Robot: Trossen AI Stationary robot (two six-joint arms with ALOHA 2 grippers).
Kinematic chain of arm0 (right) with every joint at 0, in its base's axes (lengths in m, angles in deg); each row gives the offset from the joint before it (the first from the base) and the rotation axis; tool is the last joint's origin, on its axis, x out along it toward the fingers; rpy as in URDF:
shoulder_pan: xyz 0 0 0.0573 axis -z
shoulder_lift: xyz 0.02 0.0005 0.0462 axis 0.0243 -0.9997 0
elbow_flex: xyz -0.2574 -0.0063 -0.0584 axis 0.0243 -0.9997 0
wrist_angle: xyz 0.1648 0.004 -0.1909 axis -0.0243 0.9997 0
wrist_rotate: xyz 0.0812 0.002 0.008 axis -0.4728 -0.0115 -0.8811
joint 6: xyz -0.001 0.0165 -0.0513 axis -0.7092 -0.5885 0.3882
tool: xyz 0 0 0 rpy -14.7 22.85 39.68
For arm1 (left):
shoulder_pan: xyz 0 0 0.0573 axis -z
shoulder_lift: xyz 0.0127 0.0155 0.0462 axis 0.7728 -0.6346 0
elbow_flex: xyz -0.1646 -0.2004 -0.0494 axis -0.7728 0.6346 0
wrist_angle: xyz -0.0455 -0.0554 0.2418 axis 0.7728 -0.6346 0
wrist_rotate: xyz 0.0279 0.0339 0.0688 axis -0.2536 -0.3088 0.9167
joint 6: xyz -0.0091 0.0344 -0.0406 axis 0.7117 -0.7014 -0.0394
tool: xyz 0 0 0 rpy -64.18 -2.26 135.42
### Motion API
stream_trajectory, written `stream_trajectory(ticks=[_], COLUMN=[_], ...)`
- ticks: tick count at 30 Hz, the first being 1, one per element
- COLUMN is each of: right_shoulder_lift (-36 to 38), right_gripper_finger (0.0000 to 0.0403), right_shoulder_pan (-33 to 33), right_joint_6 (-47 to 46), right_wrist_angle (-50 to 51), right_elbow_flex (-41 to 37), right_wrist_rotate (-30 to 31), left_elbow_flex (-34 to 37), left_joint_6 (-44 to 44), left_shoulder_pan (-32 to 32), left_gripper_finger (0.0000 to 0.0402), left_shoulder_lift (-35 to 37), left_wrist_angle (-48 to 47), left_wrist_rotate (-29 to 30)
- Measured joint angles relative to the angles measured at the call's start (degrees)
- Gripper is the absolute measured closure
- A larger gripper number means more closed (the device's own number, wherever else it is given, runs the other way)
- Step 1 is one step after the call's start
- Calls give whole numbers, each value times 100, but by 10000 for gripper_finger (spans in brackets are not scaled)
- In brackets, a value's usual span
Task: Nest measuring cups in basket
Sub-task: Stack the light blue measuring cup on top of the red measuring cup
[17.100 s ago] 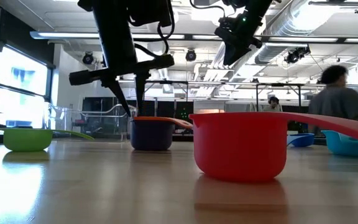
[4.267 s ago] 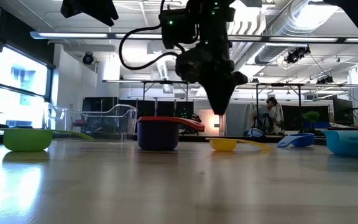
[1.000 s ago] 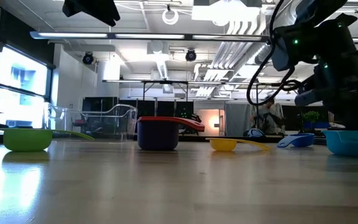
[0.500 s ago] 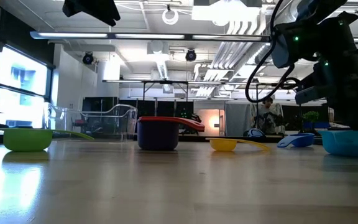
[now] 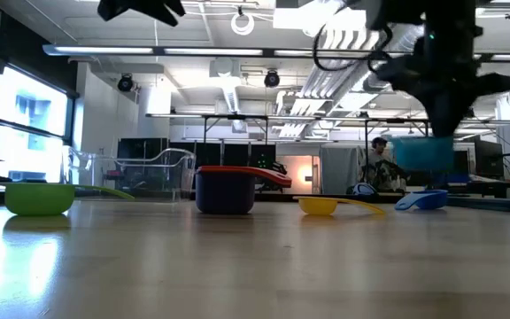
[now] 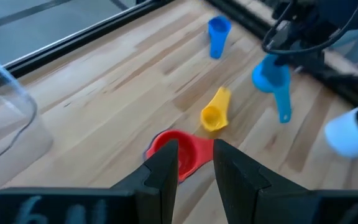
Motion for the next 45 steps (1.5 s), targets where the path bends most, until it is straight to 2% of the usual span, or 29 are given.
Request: stream_trajectory(ticks=[9,15,21,29,35,45], right_shoulder_lift=[0,0,0,-2,-2,-4], right_gripper_finger=[402,403,403,403,403,403], right_shoulder_pan=[538,1121,1686,2370,2641,2905], right_joint_6=[1566,2911,4041,5037,5558,6149], right_wrist_angle=[170,171,170,211,235,257], right_elbow_flex=[1328,2110,2654,2806,2804,2800], right_wrist_rotate=[656,715,519,145,134,-159], left_elbow_flex=[0,0,0,0,0,0], left_joint_6=[321,593,816,1593,1993,2166], left_shoulder_pan=[-302,-623,-893,-1130,-1278,-1676], left_gripper_finger=[310,310,310,310,310,310], left_shoulder_lift=[-313,-838,-1444,-2124,-2582,-3053], left_wrist_angle=[171,220,261,253,254,244], left_wrist_rotate=[-67,-360,-975,-1149,-1244,-1272])
